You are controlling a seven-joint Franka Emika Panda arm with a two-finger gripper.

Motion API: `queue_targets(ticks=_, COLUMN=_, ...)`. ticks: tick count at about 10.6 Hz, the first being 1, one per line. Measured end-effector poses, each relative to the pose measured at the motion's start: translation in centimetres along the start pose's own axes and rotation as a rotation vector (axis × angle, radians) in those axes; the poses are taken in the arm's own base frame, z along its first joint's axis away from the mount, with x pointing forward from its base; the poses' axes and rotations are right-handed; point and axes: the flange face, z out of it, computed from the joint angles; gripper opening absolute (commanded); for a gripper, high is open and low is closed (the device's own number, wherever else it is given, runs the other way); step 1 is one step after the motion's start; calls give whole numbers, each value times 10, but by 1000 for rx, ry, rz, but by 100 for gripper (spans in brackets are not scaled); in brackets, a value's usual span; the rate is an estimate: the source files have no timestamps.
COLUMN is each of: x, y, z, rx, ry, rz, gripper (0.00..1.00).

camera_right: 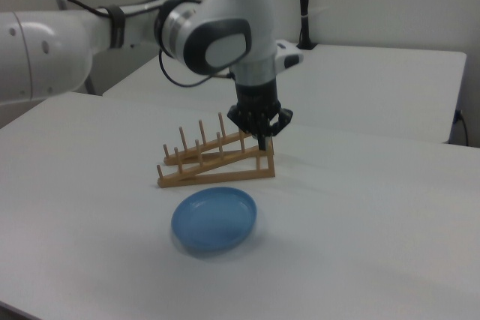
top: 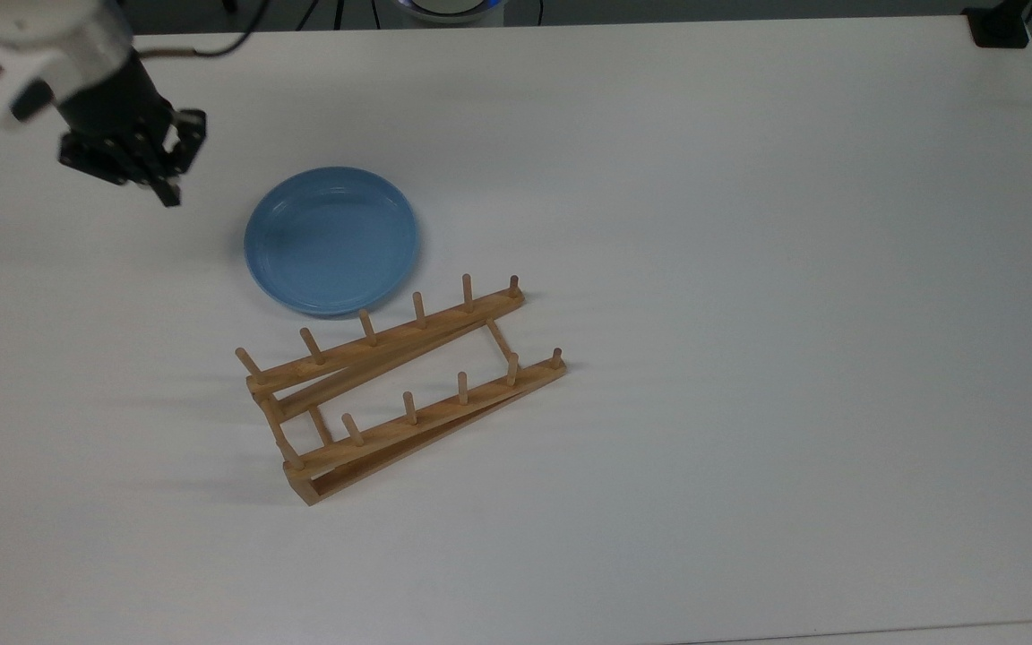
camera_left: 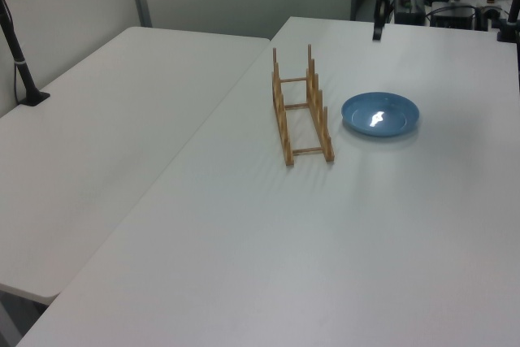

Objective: Place plate in plate rack

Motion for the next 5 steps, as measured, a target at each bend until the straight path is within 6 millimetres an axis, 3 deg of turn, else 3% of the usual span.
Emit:
queue_targets(ticks=1, x=-2, y=-1, z=-19, rx=6, ry=2, rz=-1, gripper=39)
queue_targets(ticks=2, x=-8, y=-2, z=-16, rx=33, ry=-33, rz=4, gripper=62)
queue_targets(ticks=4, x=-20, y=3, z=42, rx=139, ry=-100, rz=63, gripper=78)
queue_targets(ticks=5, x=-26, y=11, z=73, rx=199, ry=-115, rz=112, gripper=78)
